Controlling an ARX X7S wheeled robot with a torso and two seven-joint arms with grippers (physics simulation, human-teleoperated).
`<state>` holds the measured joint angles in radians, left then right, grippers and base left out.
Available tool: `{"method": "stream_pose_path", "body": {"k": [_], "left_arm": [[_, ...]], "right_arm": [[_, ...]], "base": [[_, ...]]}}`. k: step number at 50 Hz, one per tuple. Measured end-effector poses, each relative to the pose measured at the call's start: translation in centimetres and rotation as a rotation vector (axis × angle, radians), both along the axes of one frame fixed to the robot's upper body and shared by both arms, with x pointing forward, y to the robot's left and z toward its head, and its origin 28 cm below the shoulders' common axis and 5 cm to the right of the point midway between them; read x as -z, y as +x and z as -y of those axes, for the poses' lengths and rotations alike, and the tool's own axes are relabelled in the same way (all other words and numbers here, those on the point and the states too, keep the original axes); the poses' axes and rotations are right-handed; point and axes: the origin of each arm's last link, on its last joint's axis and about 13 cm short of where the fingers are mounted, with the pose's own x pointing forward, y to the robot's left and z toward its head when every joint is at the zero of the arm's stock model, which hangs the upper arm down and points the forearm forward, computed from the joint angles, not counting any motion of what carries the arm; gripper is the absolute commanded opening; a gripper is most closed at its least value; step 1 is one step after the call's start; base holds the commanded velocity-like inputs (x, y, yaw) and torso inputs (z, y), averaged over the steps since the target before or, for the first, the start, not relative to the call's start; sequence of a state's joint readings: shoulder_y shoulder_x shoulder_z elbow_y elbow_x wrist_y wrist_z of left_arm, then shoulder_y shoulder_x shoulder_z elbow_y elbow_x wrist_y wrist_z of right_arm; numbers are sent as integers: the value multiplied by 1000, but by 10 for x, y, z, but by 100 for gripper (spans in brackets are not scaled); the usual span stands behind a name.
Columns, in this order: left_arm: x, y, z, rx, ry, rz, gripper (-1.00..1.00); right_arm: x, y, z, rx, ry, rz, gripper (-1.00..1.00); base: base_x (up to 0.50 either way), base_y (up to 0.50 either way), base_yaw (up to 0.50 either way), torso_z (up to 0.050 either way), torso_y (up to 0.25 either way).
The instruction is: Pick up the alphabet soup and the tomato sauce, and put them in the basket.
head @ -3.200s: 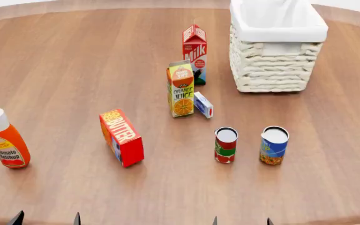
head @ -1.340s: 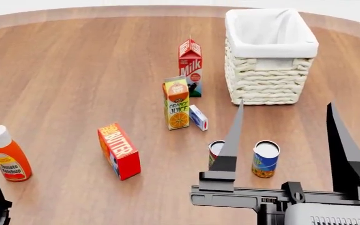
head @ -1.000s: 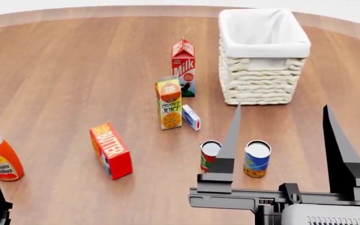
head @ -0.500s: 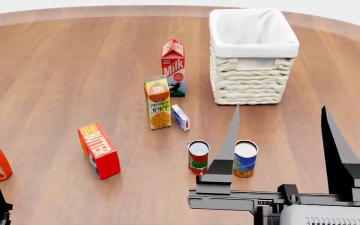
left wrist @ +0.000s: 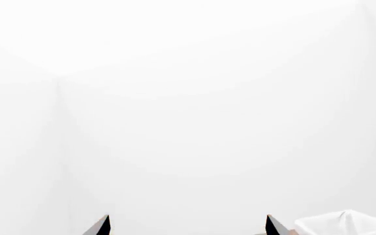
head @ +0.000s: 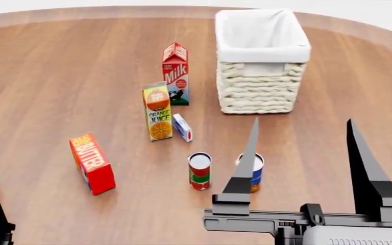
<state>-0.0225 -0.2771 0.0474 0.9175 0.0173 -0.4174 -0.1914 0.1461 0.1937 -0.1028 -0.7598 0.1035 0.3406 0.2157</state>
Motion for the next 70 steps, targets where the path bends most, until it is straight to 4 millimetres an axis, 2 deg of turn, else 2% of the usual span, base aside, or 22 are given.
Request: {"method": "stream_pose_path", "body": {"k": [18, 53, 70], "left_arm": [[1, 0, 0, 1, 2, -3, 100], [2, 0, 0, 0, 4, -4, 100], [3, 0, 1, 2, 4, -5, 100]], "right_arm": [[-1, 0, 0, 0, -7, -3, 100], [-2, 1, -1, 14, -40, -3, 100], [4, 1, -2, 12, -35, -11, 100]], "base": [[5, -186, 0, 0, 0], [111, 42, 0, 0, 0], [154, 0, 0, 0, 0]]}}
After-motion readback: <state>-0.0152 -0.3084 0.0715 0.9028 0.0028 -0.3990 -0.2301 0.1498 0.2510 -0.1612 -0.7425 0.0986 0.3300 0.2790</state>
